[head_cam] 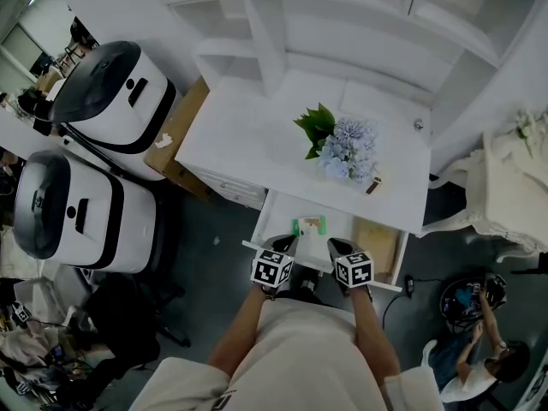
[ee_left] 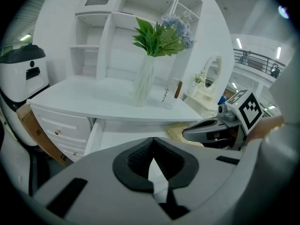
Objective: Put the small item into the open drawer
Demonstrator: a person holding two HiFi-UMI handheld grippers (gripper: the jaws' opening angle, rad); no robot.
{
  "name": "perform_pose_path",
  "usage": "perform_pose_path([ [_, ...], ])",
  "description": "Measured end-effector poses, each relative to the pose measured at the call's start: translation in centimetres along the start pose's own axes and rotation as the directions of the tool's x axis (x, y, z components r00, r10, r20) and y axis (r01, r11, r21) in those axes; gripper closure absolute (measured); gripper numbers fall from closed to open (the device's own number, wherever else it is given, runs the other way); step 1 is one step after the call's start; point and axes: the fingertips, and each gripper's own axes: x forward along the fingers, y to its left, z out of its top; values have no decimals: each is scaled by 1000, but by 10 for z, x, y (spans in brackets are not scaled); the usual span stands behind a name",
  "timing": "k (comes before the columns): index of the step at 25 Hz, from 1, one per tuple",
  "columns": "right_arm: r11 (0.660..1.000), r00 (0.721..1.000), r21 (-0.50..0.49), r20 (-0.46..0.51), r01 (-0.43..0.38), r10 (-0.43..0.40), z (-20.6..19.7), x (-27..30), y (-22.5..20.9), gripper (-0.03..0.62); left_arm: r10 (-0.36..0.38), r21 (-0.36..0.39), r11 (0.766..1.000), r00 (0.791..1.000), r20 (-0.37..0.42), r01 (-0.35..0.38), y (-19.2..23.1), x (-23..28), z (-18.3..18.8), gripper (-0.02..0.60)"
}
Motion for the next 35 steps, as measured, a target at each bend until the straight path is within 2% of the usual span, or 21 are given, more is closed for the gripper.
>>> perform_pose_path([
  [18,1000,1000,-1,-13,-16,16,1,7,0,571,-6,-16,1000,1000,1,6,0,1,0,565],
  [35,999,999,-42,-26,-30,29,3,12,8,571,0,-28,1000,1000,1,0,3,-1,-4,565],
])
